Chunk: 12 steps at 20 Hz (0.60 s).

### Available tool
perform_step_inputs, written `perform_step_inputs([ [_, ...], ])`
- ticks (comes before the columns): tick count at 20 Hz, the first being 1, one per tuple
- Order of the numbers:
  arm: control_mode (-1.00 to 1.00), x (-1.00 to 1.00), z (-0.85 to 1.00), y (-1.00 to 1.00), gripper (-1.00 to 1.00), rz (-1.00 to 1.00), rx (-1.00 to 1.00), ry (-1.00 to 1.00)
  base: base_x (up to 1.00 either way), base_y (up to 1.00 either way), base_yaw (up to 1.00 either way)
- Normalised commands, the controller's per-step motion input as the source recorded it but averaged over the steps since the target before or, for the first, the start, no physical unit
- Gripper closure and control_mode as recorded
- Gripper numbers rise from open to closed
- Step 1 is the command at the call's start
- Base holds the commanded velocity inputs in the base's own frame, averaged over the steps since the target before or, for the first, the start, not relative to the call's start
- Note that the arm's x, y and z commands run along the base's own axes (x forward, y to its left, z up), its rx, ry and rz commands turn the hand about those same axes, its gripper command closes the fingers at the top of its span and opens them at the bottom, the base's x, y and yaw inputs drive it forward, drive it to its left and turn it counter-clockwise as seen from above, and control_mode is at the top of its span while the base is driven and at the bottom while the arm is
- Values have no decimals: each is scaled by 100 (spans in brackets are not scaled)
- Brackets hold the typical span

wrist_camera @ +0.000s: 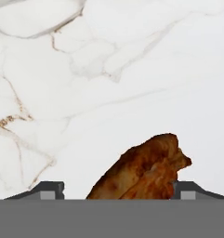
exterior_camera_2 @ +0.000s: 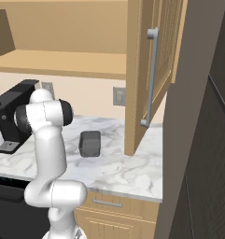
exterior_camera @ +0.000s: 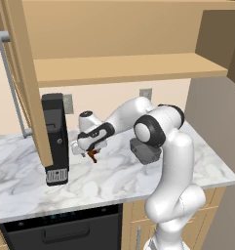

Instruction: Retrieve the tupperware from the cabinet, then place the raw meat into the tupperware to avoid contamination.

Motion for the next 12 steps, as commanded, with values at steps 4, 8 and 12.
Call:
perform_step_inputs([
  [4, -100, -15, -27, 0, 100, -5, 2, 0, 0, 0, 0],
  [8, -100, -10, -18, 0, 100, -4, 0, 0, 0, 0, 0],
  [12, -100, 0, 9, -5, 100, -6, -3, -5, 0, 0, 0],
])
